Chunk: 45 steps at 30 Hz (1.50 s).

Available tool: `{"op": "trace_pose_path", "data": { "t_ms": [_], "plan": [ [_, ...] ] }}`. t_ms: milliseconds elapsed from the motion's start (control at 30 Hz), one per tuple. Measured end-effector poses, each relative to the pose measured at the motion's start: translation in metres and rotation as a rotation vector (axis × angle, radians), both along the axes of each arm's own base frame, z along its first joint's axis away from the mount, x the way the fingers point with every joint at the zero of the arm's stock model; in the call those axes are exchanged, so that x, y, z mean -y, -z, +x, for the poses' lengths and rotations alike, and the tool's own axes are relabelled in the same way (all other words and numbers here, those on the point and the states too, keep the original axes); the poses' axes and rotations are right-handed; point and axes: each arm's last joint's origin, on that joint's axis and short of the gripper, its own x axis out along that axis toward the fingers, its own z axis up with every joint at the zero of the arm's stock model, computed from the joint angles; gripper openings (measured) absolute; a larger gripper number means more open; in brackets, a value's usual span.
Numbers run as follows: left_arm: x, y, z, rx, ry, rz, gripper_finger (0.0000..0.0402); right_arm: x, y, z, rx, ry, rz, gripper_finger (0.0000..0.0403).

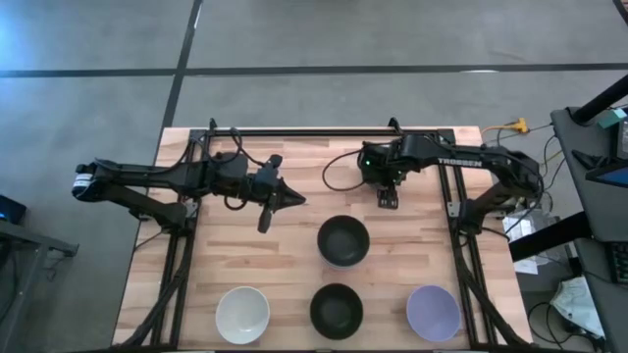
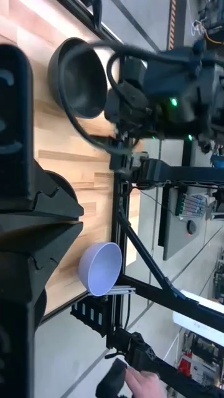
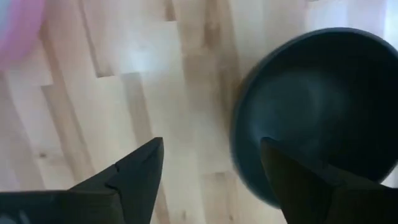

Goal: Nest bowls inside each other
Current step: Stack the black bowl on top of the black bowl

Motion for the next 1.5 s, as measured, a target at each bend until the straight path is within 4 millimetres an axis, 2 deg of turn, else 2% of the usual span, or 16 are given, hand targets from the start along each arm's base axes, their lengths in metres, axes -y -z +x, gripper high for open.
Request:
{"op": "trace_pose_path", "data": {
  "t_ms": [233, 333, 733, 900, 1200, 1367, 1500],
  "plan": [
    [0.0, -0.001, -0.001, 0.003, 0.0, 0.0, 0.0008, 0.02, 0.007, 0.003, 0.037, 0.037, 0.039, 0.025],
    [0.0, -0.001, -0.001, 0.004, 0.0, 0.0, 0.0008, 0.022, 0.012, 0.007, 0.057, 0.039, 0.093, 0.0245],
    [0.0, 0.004, -0.003, -0.048, 0.002, 0.001, 0.0008, 0.028, 0.043, 0.021, -0.032, 0.042, 0.122, 0.0219],
    [0.0, 0.002, -0.005, -0.041, 0.006, 0.0, 0.0008, 0.029, 0.052, 0.024, -0.061, 0.051, 0.13, 0.0171],
    [0.0, 0.0, -0.008, -0.032, 0.008, 0.0, 0.0008, 0.029, 0.053, 0.024, -0.068, 0.053, 0.132, 0.0027],
    [0.0, 0.0, -0.008, -0.031, 0.008, 0.0, 0.0008, 0.028, 0.043, 0.022, -0.042, 0.051, 0.119, 0.0014],
    [0.0, 0.0, -0.008, -0.031, 0.008, 0.001, 0.0008, 0.026, 0.026, 0.018, 0.015, 0.047, 0.107, 0.0013]
  ]
}}
